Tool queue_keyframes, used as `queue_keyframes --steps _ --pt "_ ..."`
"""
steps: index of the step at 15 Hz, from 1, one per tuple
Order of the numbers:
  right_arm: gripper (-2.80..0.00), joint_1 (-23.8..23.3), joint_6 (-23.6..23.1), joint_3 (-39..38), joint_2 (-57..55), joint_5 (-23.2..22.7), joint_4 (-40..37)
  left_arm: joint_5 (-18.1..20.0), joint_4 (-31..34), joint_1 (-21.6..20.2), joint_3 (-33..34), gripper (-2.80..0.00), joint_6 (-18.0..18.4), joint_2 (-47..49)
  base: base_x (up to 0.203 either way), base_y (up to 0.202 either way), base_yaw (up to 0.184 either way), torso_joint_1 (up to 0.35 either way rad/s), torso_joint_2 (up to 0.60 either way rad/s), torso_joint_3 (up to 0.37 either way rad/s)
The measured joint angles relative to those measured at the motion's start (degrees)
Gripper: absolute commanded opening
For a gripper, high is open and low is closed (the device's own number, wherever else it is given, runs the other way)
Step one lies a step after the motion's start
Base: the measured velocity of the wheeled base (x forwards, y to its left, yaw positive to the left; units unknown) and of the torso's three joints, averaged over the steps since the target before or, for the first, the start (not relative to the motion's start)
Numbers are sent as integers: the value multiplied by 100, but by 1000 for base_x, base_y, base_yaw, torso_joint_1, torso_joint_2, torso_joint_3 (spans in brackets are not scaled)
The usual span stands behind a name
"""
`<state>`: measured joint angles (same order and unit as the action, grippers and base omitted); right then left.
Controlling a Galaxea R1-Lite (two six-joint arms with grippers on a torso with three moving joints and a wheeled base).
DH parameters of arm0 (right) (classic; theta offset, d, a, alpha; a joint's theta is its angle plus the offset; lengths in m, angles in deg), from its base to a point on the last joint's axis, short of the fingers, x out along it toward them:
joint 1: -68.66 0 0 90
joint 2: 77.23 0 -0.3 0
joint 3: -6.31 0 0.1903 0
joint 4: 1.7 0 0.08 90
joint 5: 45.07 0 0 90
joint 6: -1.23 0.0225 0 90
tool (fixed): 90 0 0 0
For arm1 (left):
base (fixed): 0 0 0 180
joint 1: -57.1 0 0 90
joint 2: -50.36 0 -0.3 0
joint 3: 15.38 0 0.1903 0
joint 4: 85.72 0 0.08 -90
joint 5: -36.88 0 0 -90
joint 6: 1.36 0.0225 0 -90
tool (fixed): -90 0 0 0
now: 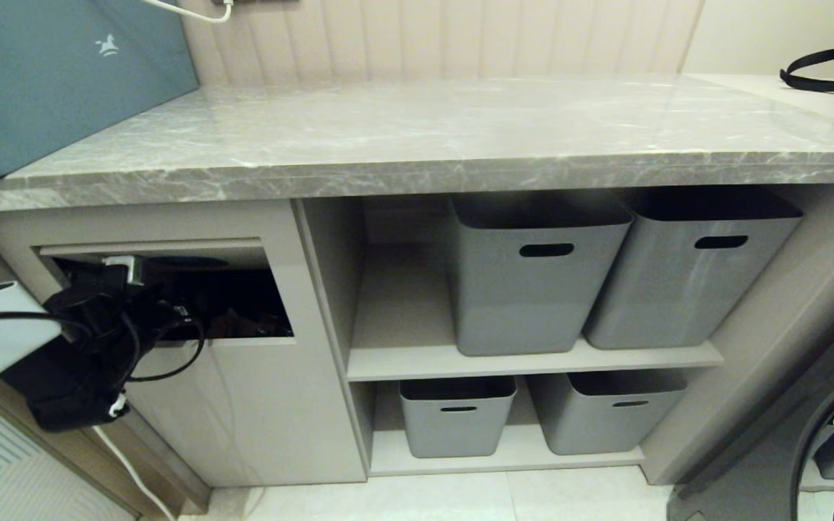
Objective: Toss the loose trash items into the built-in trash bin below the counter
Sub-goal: Put the garbage in the trash can
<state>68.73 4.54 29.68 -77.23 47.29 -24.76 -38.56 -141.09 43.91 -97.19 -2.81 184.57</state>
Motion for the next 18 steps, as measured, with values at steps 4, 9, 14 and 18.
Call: queue_keyframes --steps 4,9,14,18 --pt "-280 0 0 0 0 -2 2 13 7 7 412 0 -11 -137 0 0 0 0 0 0" --pt "-280 0 0 0 0 0 2 23 -4 13 887 0 -36 -462 0 0 0 0 0 0" --pt "-280 0 2 0 0 0 1 20 -21 22 1496 0 -103 -1140 0 0 0 0 0 0" --pt "-280 2 0 0 0 0 2 29 -7 21 2756 0 -256 -2198 0 0 0 0 0 0"
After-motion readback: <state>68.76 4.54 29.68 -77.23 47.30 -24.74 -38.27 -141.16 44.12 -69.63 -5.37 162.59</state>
